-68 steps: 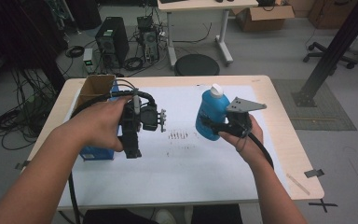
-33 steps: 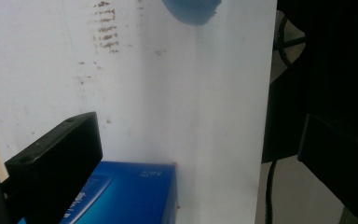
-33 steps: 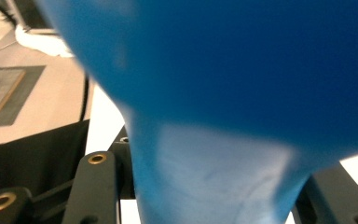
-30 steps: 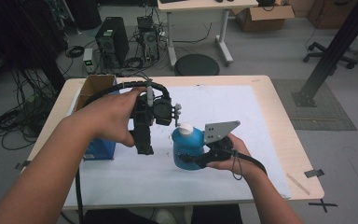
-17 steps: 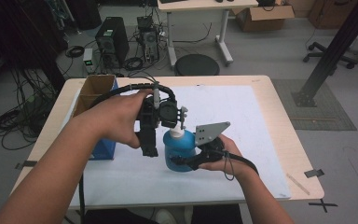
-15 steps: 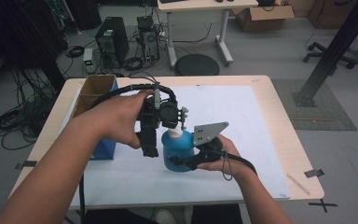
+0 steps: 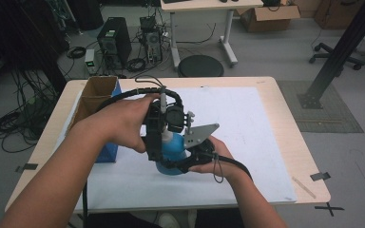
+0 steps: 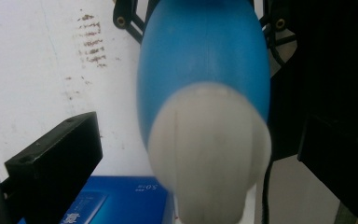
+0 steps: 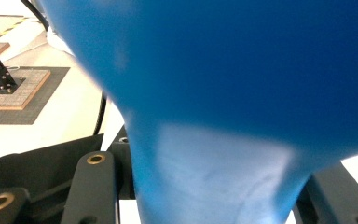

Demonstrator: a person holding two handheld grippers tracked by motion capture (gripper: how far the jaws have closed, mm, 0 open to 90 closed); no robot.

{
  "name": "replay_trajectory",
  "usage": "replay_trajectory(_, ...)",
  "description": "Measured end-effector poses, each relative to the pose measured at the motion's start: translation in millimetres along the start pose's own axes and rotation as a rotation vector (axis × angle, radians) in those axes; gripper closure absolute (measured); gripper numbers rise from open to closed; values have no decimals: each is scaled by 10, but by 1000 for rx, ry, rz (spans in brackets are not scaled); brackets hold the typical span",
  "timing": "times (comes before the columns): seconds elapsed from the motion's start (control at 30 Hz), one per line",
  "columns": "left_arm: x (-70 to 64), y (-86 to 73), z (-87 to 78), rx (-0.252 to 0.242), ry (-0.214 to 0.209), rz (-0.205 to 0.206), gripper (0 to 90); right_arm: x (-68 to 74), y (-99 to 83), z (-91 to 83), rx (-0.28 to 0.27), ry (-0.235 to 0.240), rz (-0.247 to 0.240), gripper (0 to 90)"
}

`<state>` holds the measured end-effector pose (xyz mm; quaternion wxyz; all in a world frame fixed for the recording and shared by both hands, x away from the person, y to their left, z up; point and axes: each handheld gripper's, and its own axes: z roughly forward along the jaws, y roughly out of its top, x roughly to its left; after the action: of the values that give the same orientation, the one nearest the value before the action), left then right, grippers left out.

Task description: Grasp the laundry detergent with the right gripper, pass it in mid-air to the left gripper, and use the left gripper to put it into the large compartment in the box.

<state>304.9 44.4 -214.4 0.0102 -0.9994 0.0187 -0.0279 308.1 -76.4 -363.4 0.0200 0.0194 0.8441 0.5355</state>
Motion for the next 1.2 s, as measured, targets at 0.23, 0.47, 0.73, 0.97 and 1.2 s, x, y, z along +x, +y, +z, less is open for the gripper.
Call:
replay_trajectory(0.23, -1, -10, 31, 6, -4, -4, 2, -12, 47, 73, -9, 1, -5, 456)
replay_trajectory(0.47, 0, -19, 66, 8, -1, -7, 4, -12, 80, 104, -13, 3, -7, 456)
replay_trajectory(0.73, 2, -18, 83, 14, 4, -8, 13, 0, 98, 117, -19, -4, -5, 458)
replay_trajectory(0.97, -8, -18, 87, 23, 4, -3, 60, 1, 107, 127, -19, -5, -6, 458)
replay_trajectory(1.2, -7, -33, 102, 31, 7, -7, 89, 4, 109, 129, -17, -4, -2, 458)
